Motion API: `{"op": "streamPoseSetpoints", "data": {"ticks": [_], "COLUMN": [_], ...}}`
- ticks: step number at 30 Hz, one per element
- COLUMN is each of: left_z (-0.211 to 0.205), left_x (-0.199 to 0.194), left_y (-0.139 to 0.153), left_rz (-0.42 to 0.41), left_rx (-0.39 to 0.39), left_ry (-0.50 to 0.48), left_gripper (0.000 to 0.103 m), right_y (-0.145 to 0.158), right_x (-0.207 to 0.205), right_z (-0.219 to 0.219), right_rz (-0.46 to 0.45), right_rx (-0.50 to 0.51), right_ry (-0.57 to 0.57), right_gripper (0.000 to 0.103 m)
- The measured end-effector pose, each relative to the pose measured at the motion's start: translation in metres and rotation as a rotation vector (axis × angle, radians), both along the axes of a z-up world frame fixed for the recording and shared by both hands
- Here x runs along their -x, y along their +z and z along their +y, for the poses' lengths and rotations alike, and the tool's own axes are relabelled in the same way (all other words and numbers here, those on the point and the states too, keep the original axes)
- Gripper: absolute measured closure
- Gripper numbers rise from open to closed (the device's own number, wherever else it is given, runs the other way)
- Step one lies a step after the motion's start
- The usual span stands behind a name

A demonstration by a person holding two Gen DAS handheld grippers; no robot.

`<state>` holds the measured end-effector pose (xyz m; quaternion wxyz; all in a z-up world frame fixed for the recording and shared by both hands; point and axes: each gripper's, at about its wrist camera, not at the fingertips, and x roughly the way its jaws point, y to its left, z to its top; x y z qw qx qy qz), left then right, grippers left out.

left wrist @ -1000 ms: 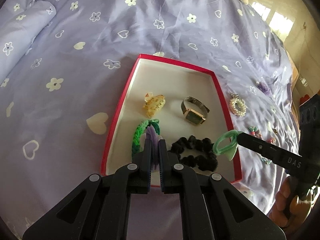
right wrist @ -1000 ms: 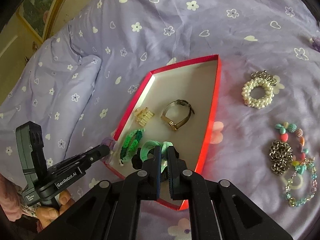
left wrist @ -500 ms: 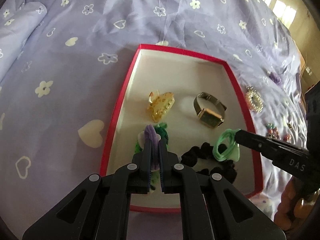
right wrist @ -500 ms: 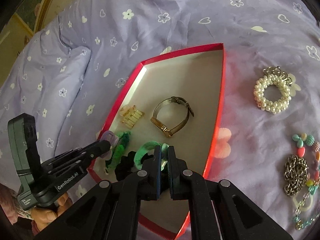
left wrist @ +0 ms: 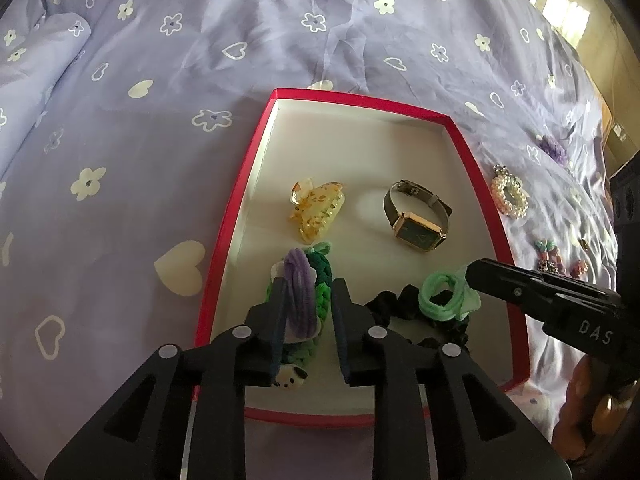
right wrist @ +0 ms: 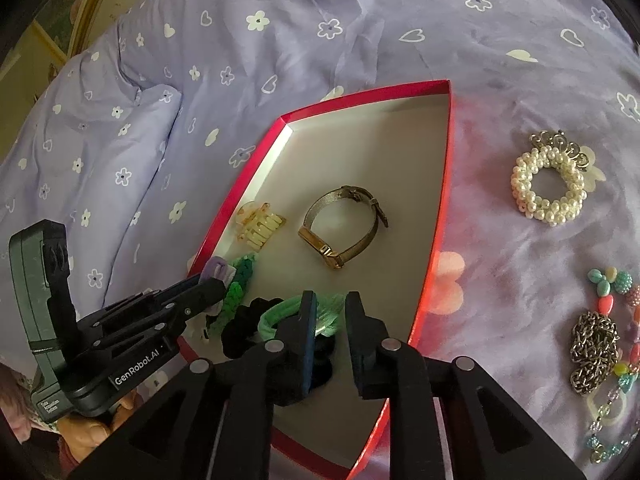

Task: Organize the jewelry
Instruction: 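Carry the purple clip and mint hair tie into the red box and open both tools, then withdraw both open tools from the box toward the remaining jewelry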

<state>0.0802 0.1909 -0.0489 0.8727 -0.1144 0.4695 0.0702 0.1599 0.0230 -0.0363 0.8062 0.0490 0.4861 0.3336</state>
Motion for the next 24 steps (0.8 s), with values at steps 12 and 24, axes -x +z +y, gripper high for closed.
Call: {"op": "streamPoseSetpoints", "data": {"ticks": [12, 24], "left_z": [-0.005, -0.029], "left_x": [0.008, 0.025], "left_y": [0.012, 0.034], "left_rz": [-0.017, -0.066], "left_rx": [-0.009, 0.042], "left_ry": [0.004, -0.009], "left_gripper": [0.068, 0.066], "right_y": [0.017, 0.033], "right_x": [0.011, 0.029], "right_z": [-0.019, -0.068], "right_rz": [-0.021, -0.051], "right_rx": [-0.049, -0.072], "right_ry": [-0.019, -0.08], "right_gripper": [0.073, 0.067]}}
